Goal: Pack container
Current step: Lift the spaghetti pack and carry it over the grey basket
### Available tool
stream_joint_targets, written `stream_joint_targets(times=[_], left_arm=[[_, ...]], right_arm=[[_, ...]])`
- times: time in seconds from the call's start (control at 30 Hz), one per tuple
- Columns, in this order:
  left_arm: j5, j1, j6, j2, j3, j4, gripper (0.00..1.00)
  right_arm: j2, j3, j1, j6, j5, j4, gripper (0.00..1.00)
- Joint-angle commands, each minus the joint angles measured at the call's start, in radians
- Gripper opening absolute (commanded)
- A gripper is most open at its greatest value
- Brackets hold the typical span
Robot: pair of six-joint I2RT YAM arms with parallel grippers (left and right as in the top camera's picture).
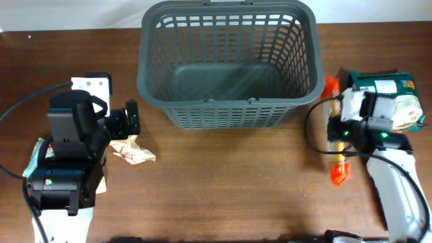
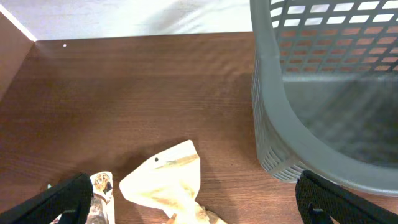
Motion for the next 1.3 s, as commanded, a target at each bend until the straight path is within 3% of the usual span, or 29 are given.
stream_joint_targets(times=[0.0,0.43,0.63,0.83,1.07,1.27], left_arm=[[-0.007,-0.003,0.02,0.0,0.008,0.003,0.99],[-0.007,-0.003,0.02,0.0,0.008,0.01,0.99],[-0.007,-0.003,0.02,0.0,0.008,0.022,0.99],[-0.004,-0.003,0.019,0.0,0.008,0.029,0.99],[0.004,-0.003,0.02,0.0,0.008,0.028,0.99],[0.005,-0.003,0.019,-0.003,0.008,0.026,0.99]], right_arm=[[-0.071,0.097,0.005,0.014,0.003,0.008,0.04],[-0.101,0.426,0.007,0.011,0.076,0.06,0.04],[-0.101,0.618,0.067,0.012,-0.1,0.217,0.04],[-0.092,0.658,0.242,0.011,-0.344,0.425,0.04],[0.033,0.653,0.441,-0.013,-0.473,0.343,0.04],[0.166,0.653,0.478,-0.084,-0.498,0.234,0.04]])
